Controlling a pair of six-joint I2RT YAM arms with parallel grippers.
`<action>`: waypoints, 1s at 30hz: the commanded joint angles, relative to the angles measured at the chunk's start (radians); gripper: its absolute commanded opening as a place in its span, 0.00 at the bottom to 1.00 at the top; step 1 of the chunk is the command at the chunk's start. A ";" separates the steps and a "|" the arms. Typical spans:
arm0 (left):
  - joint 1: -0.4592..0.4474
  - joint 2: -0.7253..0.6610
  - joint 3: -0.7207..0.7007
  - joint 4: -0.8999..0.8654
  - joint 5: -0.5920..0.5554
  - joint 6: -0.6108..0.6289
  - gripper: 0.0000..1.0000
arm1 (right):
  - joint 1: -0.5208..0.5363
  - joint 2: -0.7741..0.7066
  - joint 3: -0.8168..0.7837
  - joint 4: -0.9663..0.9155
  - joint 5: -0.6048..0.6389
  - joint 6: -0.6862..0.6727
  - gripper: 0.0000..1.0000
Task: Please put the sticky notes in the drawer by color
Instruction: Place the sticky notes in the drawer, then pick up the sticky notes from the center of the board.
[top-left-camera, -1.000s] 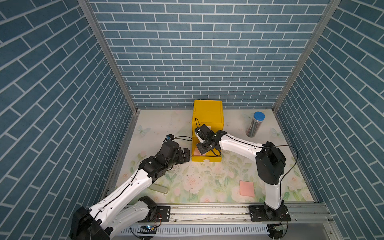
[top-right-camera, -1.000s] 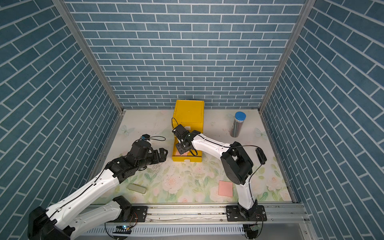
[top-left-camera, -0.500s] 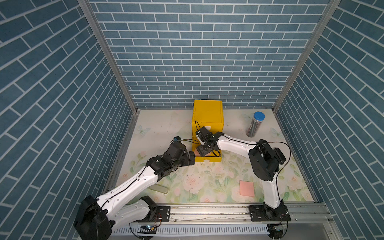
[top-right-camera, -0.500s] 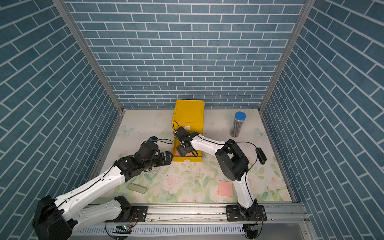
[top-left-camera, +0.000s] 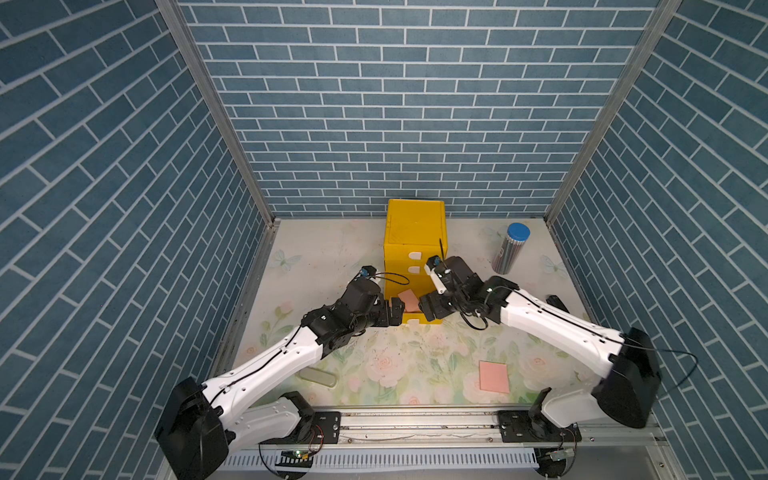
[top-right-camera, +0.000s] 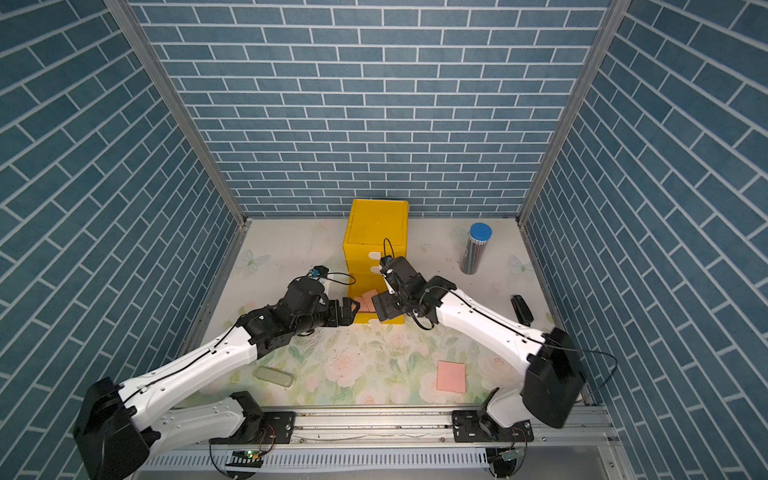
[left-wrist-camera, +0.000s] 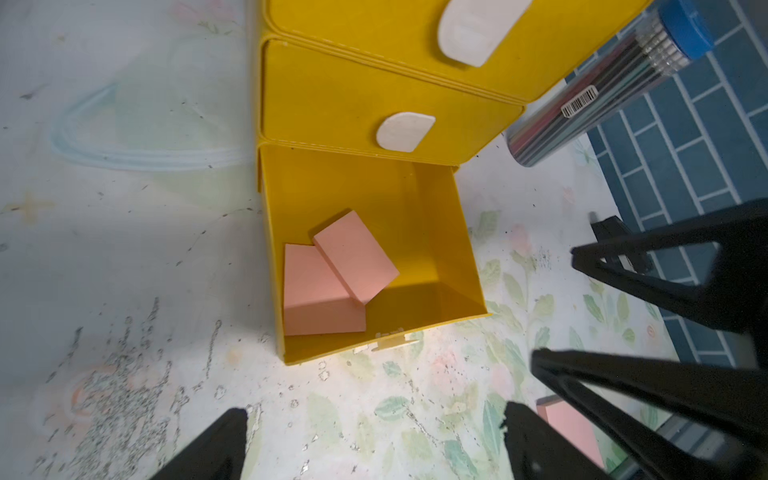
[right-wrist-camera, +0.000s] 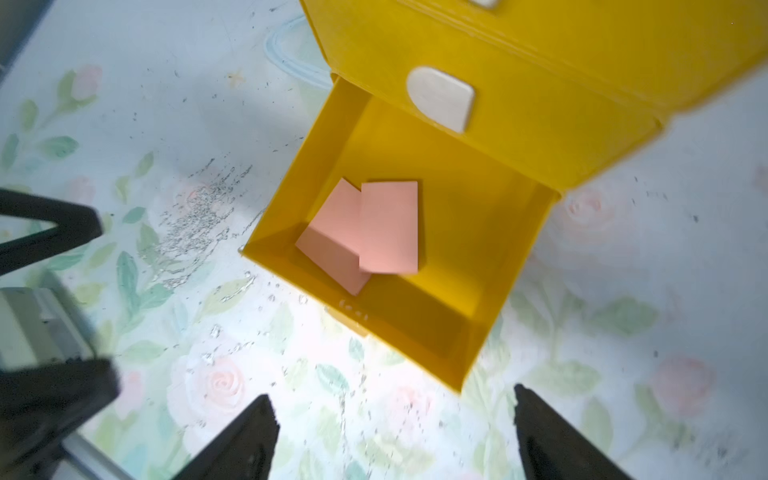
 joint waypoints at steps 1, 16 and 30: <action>-0.004 0.040 0.054 0.055 0.049 0.075 1.00 | -0.003 -0.091 -0.134 -0.163 0.026 0.209 0.98; -0.004 0.102 0.069 0.110 0.181 0.156 1.00 | -0.005 -0.250 -0.473 -0.346 0.026 0.583 0.98; -0.005 0.136 0.093 0.102 0.191 0.176 1.00 | -0.063 -0.277 -0.632 -0.187 -0.053 0.546 0.97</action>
